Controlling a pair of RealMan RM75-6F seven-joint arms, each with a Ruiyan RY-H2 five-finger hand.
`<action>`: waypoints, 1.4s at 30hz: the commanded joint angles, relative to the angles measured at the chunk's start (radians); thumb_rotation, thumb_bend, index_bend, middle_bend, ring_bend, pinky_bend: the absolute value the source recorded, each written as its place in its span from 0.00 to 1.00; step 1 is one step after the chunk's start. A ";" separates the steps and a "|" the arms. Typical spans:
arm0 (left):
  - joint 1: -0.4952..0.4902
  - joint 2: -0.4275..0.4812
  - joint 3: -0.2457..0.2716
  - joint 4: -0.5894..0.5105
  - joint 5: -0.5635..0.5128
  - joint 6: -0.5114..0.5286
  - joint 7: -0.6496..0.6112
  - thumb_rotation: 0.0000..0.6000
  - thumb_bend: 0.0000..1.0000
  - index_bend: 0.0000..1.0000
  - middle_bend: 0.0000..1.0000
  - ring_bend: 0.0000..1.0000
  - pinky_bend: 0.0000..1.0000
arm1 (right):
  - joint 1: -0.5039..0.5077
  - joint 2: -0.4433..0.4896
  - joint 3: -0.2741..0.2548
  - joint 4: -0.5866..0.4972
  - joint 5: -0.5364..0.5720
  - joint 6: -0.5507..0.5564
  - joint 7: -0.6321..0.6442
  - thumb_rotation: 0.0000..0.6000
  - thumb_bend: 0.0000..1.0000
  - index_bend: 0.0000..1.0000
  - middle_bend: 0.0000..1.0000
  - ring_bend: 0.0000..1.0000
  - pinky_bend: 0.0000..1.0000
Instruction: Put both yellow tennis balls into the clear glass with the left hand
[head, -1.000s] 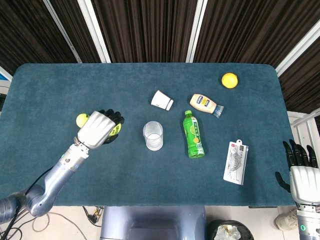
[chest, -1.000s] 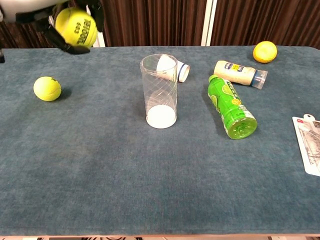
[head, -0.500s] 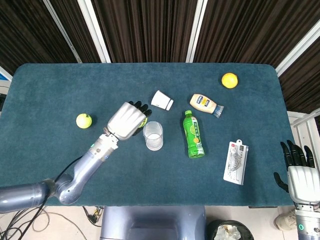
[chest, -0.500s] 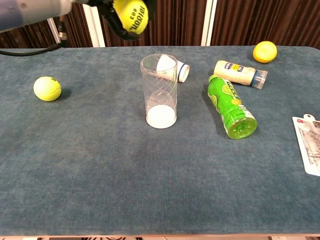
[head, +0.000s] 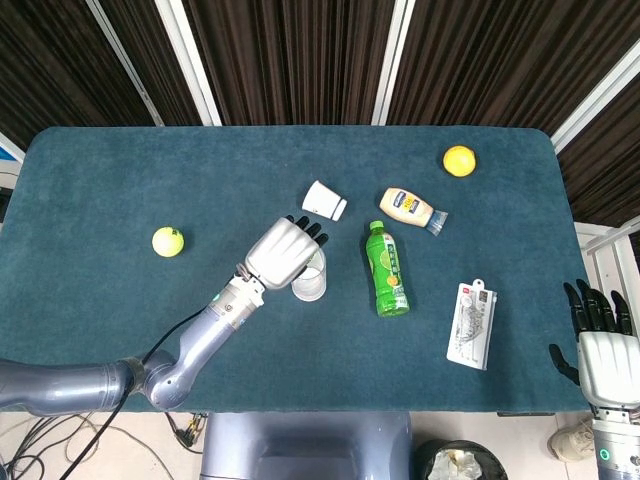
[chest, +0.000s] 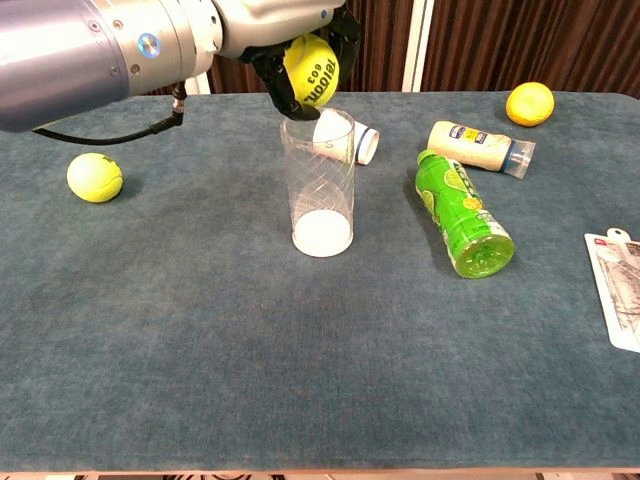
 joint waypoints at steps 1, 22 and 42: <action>-0.006 -0.003 0.011 0.000 -0.006 0.005 0.012 1.00 0.17 0.44 0.45 0.41 0.60 | -0.001 0.001 0.000 0.000 -0.001 0.003 0.000 1.00 0.34 0.03 0.08 0.12 0.06; -0.039 0.050 0.031 -0.072 -0.051 0.092 0.071 1.00 0.01 0.35 0.22 0.19 0.33 | 0.000 0.004 0.000 0.001 -0.002 0.000 0.005 1.00 0.34 0.03 0.08 0.12 0.06; 0.211 0.306 0.151 0.085 -0.048 0.081 -0.314 1.00 0.01 0.26 0.14 0.11 0.25 | 0.004 -0.014 -0.005 0.011 0.006 -0.014 -0.022 1.00 0.34 0.03 0.08 0.12 0.06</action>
